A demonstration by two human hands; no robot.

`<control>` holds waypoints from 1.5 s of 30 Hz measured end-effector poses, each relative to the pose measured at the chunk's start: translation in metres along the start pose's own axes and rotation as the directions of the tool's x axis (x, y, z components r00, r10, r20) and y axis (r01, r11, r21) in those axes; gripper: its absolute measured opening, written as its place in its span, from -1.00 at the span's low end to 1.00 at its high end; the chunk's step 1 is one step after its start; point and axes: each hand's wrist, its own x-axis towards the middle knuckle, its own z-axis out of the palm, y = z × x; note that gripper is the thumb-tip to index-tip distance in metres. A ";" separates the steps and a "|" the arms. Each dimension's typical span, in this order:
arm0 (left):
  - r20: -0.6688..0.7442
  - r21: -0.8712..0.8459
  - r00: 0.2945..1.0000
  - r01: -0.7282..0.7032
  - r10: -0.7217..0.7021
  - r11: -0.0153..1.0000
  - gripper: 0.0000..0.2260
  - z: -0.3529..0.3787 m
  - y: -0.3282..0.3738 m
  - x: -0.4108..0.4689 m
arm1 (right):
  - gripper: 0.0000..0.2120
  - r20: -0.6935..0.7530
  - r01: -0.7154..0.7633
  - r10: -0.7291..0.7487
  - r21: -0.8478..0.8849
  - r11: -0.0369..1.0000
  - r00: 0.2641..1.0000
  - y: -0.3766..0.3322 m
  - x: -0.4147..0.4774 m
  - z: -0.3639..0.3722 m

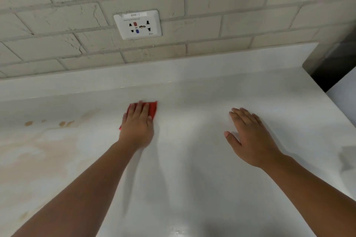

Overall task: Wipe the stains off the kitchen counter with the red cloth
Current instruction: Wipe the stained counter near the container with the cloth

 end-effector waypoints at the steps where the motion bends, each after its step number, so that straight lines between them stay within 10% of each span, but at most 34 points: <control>1: 0.001 -0.007 0.999 0.044 -0.044 0.999 -0.47 0.001 0.014 0.012 | -0.30 -0.006 -0.018 0.018 0.016 1.000 1.000 0.005 -0.004 -0.002; 11: 0.113 0.043 0.929 -0.358 0.352 0.933 -0.51 0.031 0.175 0.021 | -0.32 -0.032 -0.095 0.098 0.091 0.991 0.995 0.043 -0.046 -0.010; 18: 0.143 -0.032 0.804 -0.579 0.577 0.815 -0.51 0.028 0.141 -0.061 | -0.33 -0.026 -0.067 0.071 0.138 0.988 0.997 0.044 -0.052 -0.015; 28: 0.051 0.011 0.998 -0.033 0.032 0.999 -0.49 0.015 0.096 -0.047 | -0.37 -0.082 -0.040 0.060 0.225 0.974 0.995 0.048 -0.084 -0.026; 37: 0.187 0.005 0.871 -0.464 0.455 0.886 -0.51 0.039 0.225 -0.130 | -0.42 -0.082 -0.073 0.094 0.233 0.970 0.992 0.059 -0.154 -0.024; 41: 0.179 -0.079 0.746 -0.639 0.641 0.765 -0.54 0.041 0.192 -0.176 | -0.40 -0.050 -0.050 0.063 0.217 0.975 0.997 0.056 -0.172 -0.021; 45: 0.130 -0.073 0.802 -0.578 0.583 0.812 -0.53 0.036 0.129 -0.203 | -0.39 -0.019 0.025 -0.021 0.200 0.980 1.000 0.038 -0.172 -0.014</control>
